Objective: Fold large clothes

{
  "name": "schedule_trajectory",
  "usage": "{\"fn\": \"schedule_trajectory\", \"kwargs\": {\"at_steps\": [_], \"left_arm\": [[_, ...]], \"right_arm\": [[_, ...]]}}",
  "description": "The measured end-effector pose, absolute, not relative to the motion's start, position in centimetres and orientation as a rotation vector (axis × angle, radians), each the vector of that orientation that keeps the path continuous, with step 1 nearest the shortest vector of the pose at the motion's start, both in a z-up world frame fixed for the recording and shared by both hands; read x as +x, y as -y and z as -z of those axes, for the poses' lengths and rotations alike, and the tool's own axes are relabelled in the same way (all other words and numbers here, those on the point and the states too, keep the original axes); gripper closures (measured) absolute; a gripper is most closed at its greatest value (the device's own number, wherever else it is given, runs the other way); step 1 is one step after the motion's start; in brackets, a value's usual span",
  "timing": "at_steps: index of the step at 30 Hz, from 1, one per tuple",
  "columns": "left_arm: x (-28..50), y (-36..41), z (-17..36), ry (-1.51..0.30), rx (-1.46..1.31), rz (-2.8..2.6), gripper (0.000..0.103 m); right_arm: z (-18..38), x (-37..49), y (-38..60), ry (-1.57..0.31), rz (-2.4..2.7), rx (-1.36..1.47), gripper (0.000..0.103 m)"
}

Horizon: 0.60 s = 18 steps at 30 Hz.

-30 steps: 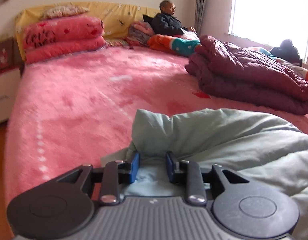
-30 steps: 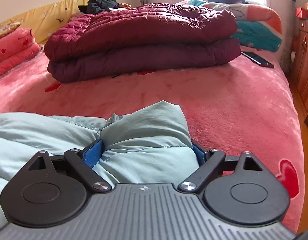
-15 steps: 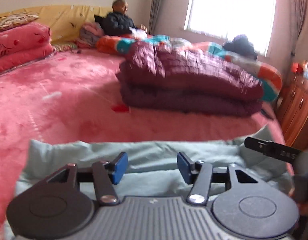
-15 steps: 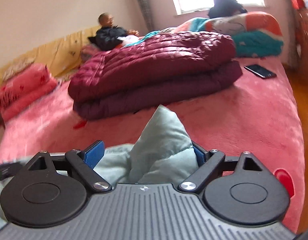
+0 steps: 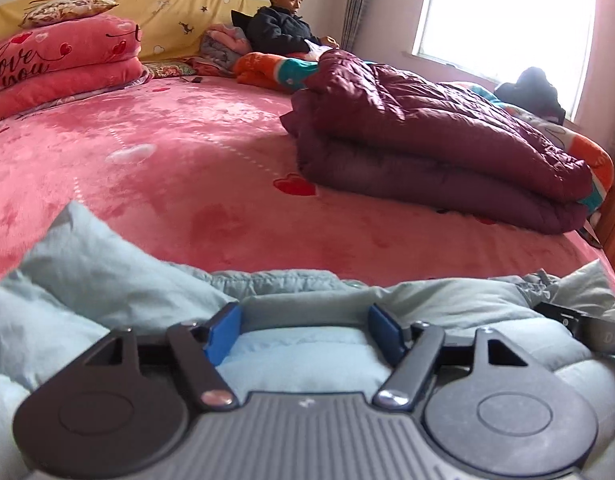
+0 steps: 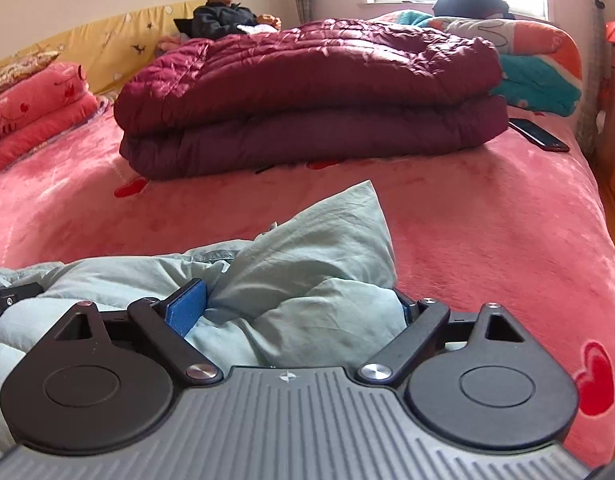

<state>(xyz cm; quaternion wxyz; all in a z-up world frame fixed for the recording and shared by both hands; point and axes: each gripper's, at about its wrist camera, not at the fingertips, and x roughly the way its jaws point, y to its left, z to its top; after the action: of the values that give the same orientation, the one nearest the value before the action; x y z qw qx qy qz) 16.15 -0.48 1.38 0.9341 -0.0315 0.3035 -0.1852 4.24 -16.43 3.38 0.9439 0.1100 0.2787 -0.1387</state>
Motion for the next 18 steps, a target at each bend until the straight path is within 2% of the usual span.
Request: {"fn": "schedule_trajectory", "kwargs": {"at_steps": [18], "left_arm": [[18.7,-0.3,1.9,-0.6,-0.134,0.38,0.025]], "right_arm": [[-1.6,6.7,15.2,-0.609,0.306,0.121,0.0]]}}
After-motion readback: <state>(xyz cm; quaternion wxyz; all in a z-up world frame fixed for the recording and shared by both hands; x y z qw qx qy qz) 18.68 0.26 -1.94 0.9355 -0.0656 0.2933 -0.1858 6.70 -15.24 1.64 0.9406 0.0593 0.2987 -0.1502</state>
